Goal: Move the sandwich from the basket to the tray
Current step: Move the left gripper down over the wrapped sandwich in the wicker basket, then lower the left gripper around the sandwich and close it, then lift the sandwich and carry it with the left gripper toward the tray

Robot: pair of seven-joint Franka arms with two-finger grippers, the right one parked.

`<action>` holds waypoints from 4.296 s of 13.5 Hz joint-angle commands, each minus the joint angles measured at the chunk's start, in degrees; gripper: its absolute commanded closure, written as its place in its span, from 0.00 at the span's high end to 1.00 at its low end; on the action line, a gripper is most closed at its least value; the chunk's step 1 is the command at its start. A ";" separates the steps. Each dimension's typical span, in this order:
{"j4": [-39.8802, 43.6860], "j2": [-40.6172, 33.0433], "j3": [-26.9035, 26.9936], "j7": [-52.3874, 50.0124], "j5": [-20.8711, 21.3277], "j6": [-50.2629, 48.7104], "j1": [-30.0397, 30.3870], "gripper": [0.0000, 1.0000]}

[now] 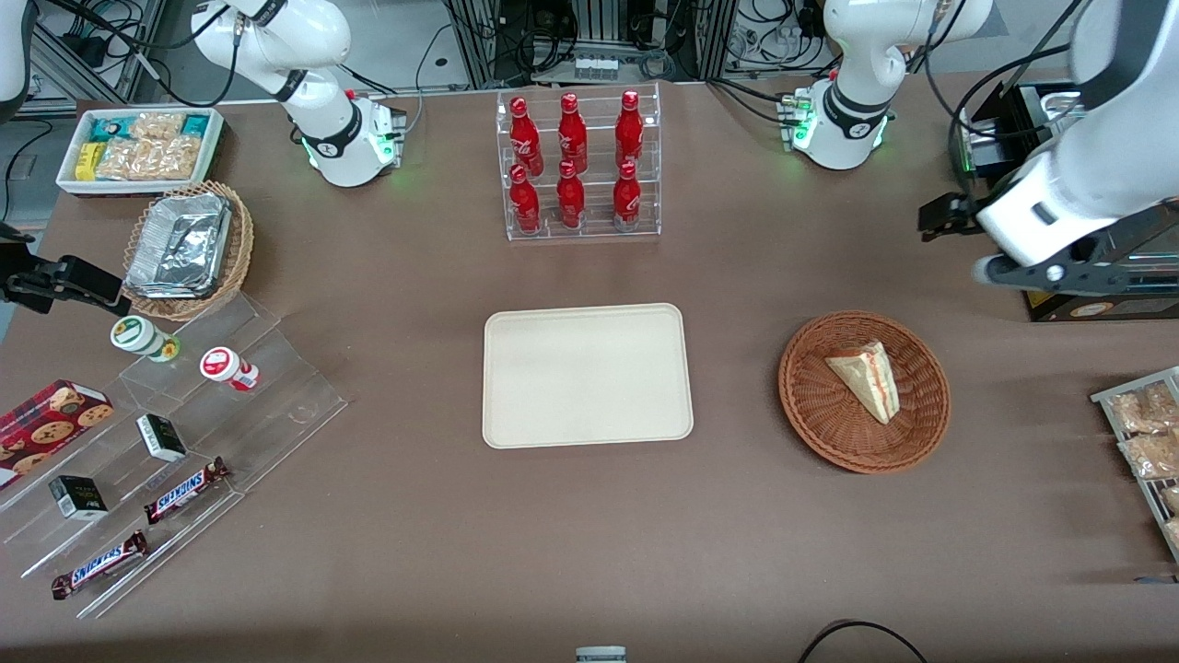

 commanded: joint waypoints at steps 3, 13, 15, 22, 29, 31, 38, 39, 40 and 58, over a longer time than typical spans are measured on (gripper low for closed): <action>-1.05 0.33 0.78 1.04 -0.68 1.51 -1.34 1.00; -13.08 4.29 0.69 -0.98 0.11 16.17 -0.73 1.00; -16.60 4.55 0.78 -0.98 0.19 21.10 -0.73 1.00; -33.13 5.52 1.22 -5.71 -0.15 46.68 1.64 1.00; -36.30 8.15 0.78 -48.49 -0.77 60.31 -0.19 1.00; -36.48 9.12 0.78 -49.24 -0.60 60.94 -0.73 1.00; -36.83 9.21 0.87 -46.25 0.46 58.39 -0.73 1.00; -36.83 9.39 0.78 -46.25 0.46 58.30 -0.73 1.00; -36.92 9.65 0.87 -46.25 0.46 58.39 -0.73 1.00; -21.49 12.72 -1.57 -41.33 1.95 39.62 -0.82 0.00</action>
